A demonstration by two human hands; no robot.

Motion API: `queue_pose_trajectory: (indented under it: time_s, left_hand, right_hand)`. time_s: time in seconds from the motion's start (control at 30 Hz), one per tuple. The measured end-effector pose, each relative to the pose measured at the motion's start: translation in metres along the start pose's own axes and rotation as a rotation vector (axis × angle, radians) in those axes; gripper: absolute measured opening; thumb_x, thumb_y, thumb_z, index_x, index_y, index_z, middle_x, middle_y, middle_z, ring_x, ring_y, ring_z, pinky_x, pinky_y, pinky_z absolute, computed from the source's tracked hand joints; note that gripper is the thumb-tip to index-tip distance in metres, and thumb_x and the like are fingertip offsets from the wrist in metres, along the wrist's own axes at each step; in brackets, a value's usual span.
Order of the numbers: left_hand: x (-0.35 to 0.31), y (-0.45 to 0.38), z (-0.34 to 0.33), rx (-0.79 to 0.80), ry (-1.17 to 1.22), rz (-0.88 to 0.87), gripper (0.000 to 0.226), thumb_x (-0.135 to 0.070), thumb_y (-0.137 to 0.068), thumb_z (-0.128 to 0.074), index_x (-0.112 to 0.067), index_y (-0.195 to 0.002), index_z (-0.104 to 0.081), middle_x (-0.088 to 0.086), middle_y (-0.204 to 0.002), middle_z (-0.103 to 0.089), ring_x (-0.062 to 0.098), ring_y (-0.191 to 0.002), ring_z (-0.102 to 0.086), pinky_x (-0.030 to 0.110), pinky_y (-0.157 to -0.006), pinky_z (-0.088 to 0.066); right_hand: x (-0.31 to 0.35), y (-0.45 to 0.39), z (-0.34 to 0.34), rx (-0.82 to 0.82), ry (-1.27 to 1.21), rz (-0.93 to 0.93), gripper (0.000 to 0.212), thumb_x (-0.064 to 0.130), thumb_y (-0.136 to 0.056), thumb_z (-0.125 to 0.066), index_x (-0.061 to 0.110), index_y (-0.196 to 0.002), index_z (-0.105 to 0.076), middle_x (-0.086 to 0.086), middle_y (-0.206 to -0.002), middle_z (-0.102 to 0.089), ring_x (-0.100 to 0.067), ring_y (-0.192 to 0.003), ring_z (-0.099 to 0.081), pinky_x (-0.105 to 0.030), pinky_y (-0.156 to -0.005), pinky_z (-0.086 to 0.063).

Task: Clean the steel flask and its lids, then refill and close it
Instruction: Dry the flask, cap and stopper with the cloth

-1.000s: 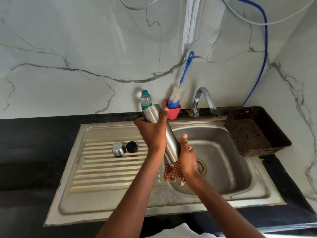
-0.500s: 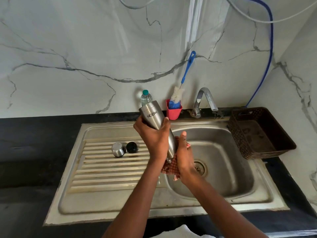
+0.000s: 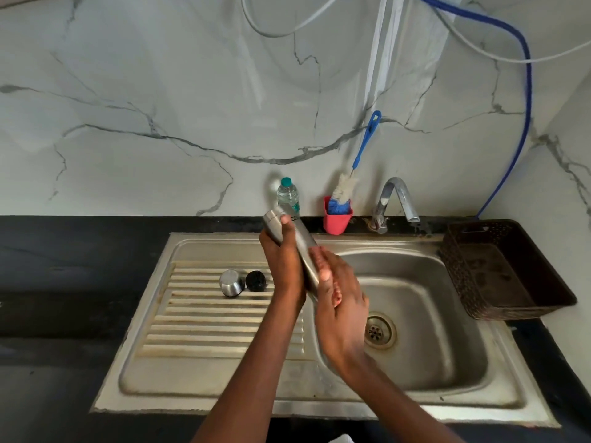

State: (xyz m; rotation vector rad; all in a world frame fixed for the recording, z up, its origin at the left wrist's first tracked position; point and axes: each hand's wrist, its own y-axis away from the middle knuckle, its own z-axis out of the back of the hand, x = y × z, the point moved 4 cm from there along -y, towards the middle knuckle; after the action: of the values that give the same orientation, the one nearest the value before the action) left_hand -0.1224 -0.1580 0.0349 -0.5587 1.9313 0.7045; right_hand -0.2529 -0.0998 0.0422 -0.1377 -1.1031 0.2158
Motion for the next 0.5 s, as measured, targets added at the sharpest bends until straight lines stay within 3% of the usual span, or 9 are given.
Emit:
queue_pose_trajectory:
  time_s: [0.07,0.1,0.17,0.23,0.3,0.37,0.43,0.5]
  left_hand:
    - [0.003,-0.007,-0.002,0.114,0.118,0.166,0.092,-0.087,-0.081,-0.061,-0.014,-0.137,-0.057,0.021,-0.116,-0.065,0.036,-0.103,-0.067,0.058,-0.098,-0.057]
    - [0.001,-0.005,-0.003,0.167,0.147,0.219,0.097,-0.089,-0.082,-0.057,-0.01,-0.138,-0.058,0.024,-0.114,-0.066,0.039,-0.103,-0.067,0.058,-0.098,-0.056]
    - [-0.002,0.007,-0.006,0.253,0.107,0.195,0.087,-0.08,-0.095,-0.04,-0.006,-0.137,-0.061,0.023,-0.117,-0.071,0.039,-0.109,-0.07,0.05,-0.099,-0.057]
    - [0.0,0.016,-0.008,0.354,0.064,0.133,0.075,-0.066,-0.107,-0.032,-0.007,-0.145,-0.058,0.019,-0.138,-0.067,0.035,-0.13,-0.064,0.046,-0.111,-0.051]
    - [0.001,0.021,-0.011,0.415,-0.017,0.074,0.057,-0.049,-0.114,-0.029,-0.011,-0.15,-0.053,0.011,-0.145,-0.065,0.026,-0.137,-0.06,0.038,-0.114,-0.048]
    - [0.001,0.026,-0.012,0.467,-0.153,-0.006,0.052,-0.045,-0.116,-0.026,-0.015,-0.147,-0.055,0.01,-0.136,-0.07,0.027,-0.128,-0.066,0.04,-0.105,-0.053]
    - [0.002,0.027,-0.008,0.53,-0.29,-0.039,0.06,-0.057,-0.113,-0.024,-0.018,-0.139,-0.061,0.013,-0.121,-0.076,0.036,-0.111,-0.073,0.048,-0.094,-0.059]
    - [0.003,0.025,-0.002,0.574,-0.409,-0.082,0.062,-0.062,-0.11,-0.023,-0.024,-0.144,-0.058,0.007,-0.128,-0.074,0.028,-0.116,-0.072,0.049,-0.101,-0.057]
  right_hand:
    - [0.011,0.0,-0.003,0.068,0.185,0.188,0.057,0.062,-0.106,-0.02,0.044,-0.159,-0.03,0.019,-0.166,-0.028,-0.007,-0.152,-0.029,-0.045,-0.117,-0.036]
    - [0.011,-0.004,-0.006,0.11,0.193,0.224,0.058,0.061,-0.106,-0.02,0.043,-0.162,-0.023,0.017,-0.17,-0.018,-0.008,-0.155,-0.022,-0.045,-0.121,-0.032]
    - [0.015,-0.02,-0.007,0.153,0.161,0.255,0.06,0.059,-0.107,-0.022,0.041,-0.164,-0.015,0.016,-0.172,-0.005,-0.008,-0.158,-0.011,-0.045,-0.124,-0.027]
    - [0.022,-0.043,-0.007,0.144,0.14,0.269,0.06,0.058,-0.108,-0.025,0.037,-0.164,-0.018,0.014,-0.173,-0.005,-0.008,-0.159,-0.008,-0.048,-0.126,-0.026]
    - [0.03,-0.068,-0.005,0.144,0.124,0.28,0.058,0.058,-0.109,-0.027,0.036,-0.163,-0.025,0.013,-0.172,-0.01,-0.008,-0.158,-0.009,-0.047,-0.127,-0.024]
    - [0.04,-0.09,0.004,0.148,0.087,0.254,0.053,0.058,-0.108,-0.032,0.035,-0.154,-0.046,0.01,-0.165,-0.033,-0.002,-0.15,-0.029,-0.037,-0.122,-0.031]
    - [0.052,-0.109,0.017,0.23,0.061,0.091,0.053,0.065,-0.105,-0.033,0.034,-0.126,-0.071,0.01,-0.13,-0.067,0.005,-0.114,-0.057,-0.03,-0.103,-0.046]
    - [0.054,-0.119,0.026,0.368,-0.029,-0.131,0.056,0.07,-0.102,-0.036,0.032,-0.1,-0.076,0.012,-0.097,-0.075,-0.001,-0.09,-0.066,-0.027,-0.085,-0.048]
